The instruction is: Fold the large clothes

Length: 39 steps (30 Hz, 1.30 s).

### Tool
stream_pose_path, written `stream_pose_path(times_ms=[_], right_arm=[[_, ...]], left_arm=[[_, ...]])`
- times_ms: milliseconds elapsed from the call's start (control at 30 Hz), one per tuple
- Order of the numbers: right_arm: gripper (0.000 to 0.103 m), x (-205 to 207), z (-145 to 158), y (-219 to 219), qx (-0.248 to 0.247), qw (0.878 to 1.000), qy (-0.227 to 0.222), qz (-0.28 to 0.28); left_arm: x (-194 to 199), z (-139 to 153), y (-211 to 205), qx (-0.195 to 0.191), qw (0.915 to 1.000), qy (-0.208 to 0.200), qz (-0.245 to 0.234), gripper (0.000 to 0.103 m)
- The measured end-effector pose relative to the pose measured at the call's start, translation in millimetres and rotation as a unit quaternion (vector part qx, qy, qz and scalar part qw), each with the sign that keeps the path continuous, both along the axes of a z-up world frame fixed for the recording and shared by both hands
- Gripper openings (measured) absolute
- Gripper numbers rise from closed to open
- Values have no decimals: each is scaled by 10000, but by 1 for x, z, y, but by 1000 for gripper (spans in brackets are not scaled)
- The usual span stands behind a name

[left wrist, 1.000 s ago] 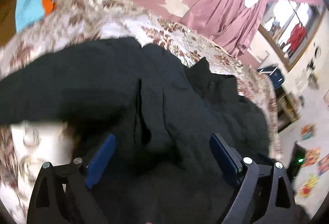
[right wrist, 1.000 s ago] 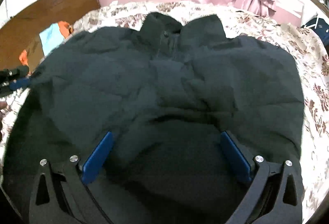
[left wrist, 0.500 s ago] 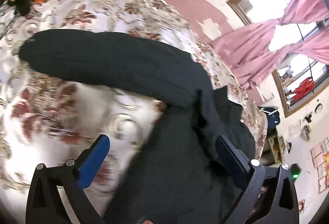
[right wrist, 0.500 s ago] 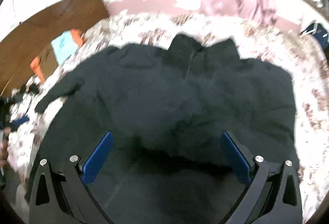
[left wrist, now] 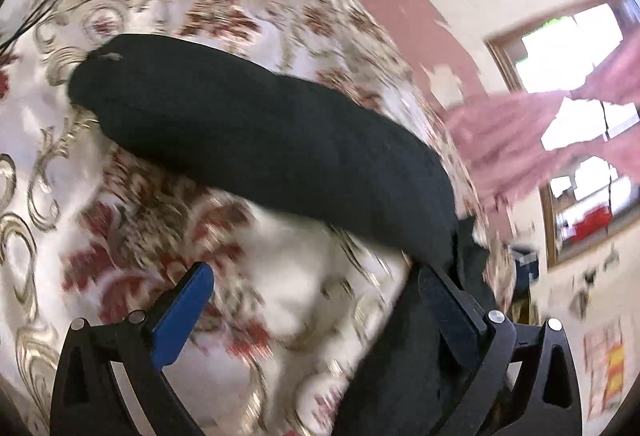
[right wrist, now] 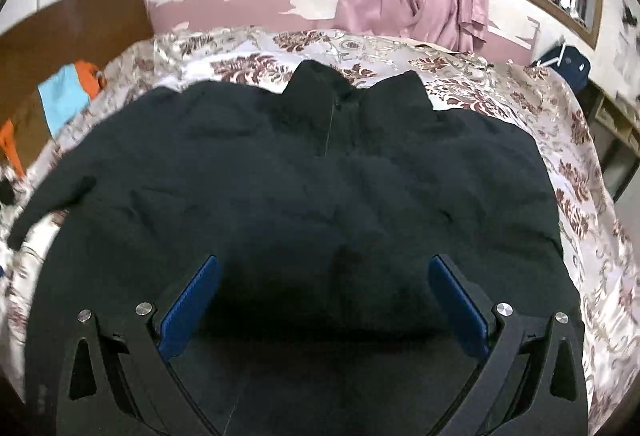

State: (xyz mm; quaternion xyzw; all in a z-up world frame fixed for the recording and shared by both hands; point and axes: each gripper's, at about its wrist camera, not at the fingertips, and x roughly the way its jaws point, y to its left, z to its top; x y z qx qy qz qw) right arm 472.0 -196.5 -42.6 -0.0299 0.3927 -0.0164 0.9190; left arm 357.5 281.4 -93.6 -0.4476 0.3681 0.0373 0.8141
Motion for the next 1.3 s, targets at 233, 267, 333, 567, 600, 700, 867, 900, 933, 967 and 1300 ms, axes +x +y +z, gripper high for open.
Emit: stream_pose_path(times_ms=[233,267,333,567,600,700,867,900,933,967,1300], right_arm=[[102,21,-21,2,-41,9998,23,-214],[102,20,-23,1,-6,9995,-54,-305],[102,19,-29,-1,46,9989,-185,-432],[102,30,-56,7,-91,9991,141,-386],[102,32,-58,5,-69,9990,193,-408],[102,32,-61,2,7,9988,201,-437],[102,32,-67,0,84,9990,167,-417],[102,32,-67,0,94,9990,161,-412],[102,32,-66,-1,102,9990,158,-407],[102,30,-63,-2,135,9991,140,-384],[102,-7,9,-51,451,9964,-601,-405]], left_arm=[[25,-39,49,-179,9965,590,564,103],[28,-43,51,-254,9961,619,569,103],[33,-54,55,-492,9946,681,617,103],[44,-75,56,-931,9899,611,876,102],[48,-75,54,-856,9899,724,862,102],[54,-71,51,-575,9919,790,808,92],[57,-51,48,-36,9950,689,719,41],[59,-43,48,127,9946,713,748,29],[58,-39,48,188,9944,710,756,22],[59,-30,50,278,9948,639,743,14],[58,102,23,1806,9812,-389,560,8]])
